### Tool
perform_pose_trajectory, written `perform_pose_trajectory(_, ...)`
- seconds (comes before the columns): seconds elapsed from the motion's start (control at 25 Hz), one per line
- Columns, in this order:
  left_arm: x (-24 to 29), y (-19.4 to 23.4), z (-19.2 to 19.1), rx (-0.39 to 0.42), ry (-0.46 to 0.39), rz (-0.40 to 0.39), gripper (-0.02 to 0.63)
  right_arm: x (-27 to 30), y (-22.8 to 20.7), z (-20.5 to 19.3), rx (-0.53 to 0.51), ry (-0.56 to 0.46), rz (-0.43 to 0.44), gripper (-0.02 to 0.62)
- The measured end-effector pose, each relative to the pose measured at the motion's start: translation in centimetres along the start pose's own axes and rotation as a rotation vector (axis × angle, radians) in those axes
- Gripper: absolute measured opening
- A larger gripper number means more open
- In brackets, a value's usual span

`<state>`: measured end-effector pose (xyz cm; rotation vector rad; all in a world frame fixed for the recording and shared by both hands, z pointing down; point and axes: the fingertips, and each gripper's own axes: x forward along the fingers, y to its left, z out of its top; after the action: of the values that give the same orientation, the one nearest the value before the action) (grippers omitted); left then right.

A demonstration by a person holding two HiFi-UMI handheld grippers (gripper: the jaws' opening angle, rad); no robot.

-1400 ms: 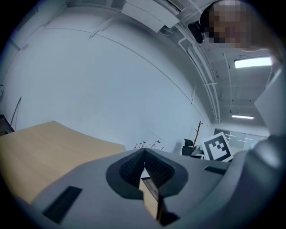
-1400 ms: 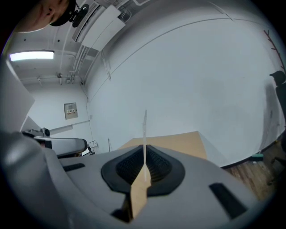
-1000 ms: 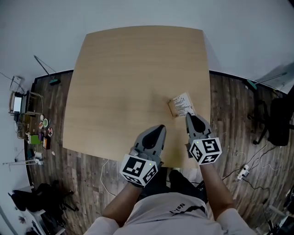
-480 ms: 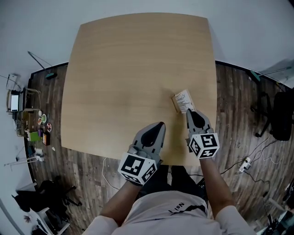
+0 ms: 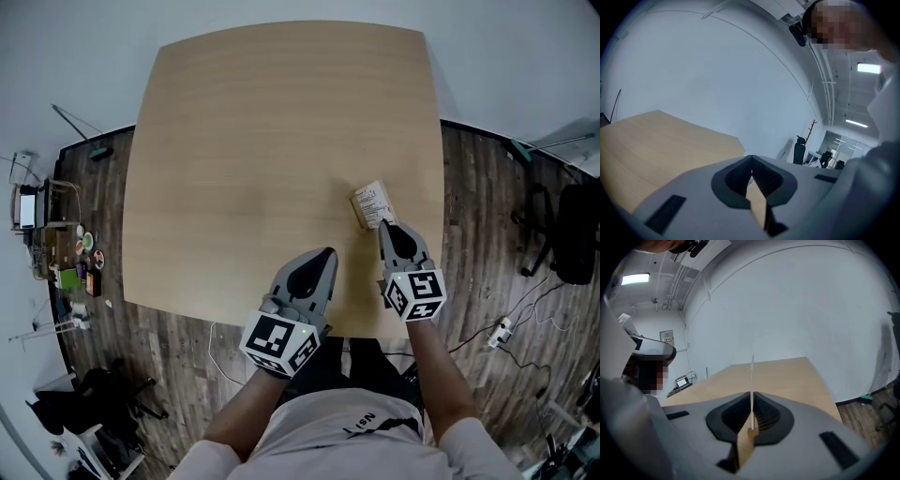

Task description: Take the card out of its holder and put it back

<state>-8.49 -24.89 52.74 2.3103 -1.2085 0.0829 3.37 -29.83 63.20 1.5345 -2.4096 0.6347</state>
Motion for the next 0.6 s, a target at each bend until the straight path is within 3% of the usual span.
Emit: perform_pose_trajectory(0.6,0.11,0.43,0.07,-0.008,-0.001,0.002,0.012,0.14,-0.02,-0.99,-0.019,0.06,-0.04,0.026)
